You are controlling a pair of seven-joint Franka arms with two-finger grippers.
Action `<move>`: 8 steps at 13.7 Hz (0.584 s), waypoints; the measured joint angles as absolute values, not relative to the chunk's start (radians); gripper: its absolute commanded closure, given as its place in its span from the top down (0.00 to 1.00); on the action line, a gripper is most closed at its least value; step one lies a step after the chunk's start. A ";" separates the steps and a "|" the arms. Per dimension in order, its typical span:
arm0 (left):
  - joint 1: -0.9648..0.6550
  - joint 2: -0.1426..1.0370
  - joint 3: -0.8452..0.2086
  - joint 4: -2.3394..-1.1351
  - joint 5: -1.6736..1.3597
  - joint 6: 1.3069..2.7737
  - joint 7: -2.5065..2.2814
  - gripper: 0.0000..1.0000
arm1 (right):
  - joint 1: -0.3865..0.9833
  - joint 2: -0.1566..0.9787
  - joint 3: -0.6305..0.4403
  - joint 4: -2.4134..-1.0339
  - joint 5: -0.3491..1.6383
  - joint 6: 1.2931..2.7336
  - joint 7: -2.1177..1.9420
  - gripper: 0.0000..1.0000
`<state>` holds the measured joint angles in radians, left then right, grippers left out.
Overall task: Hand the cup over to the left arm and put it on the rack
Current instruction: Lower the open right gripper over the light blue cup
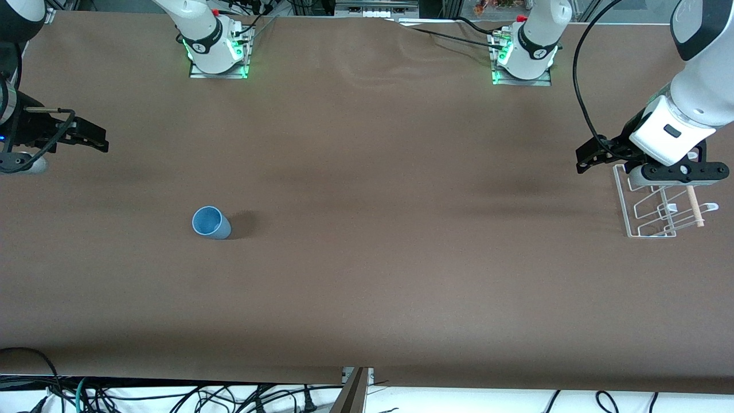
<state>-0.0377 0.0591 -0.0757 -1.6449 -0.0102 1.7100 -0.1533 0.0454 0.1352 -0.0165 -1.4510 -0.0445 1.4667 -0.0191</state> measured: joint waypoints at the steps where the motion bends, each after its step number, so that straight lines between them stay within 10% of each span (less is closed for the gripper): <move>1: -0.038 0.059 -0.075 -1.645 -0.010 1.710 -0.153 1.00 | 0.045 0.135 -0.016 -1.451 -0.045 1.467 -0.019 1.00; 8: -0.038 0.059 -0.075 -1.644 -0.010 1.710 -0.153 1.00 | 0.047 0.144 -0.012 -1.451 -0.044 1.475 -0.019 1.00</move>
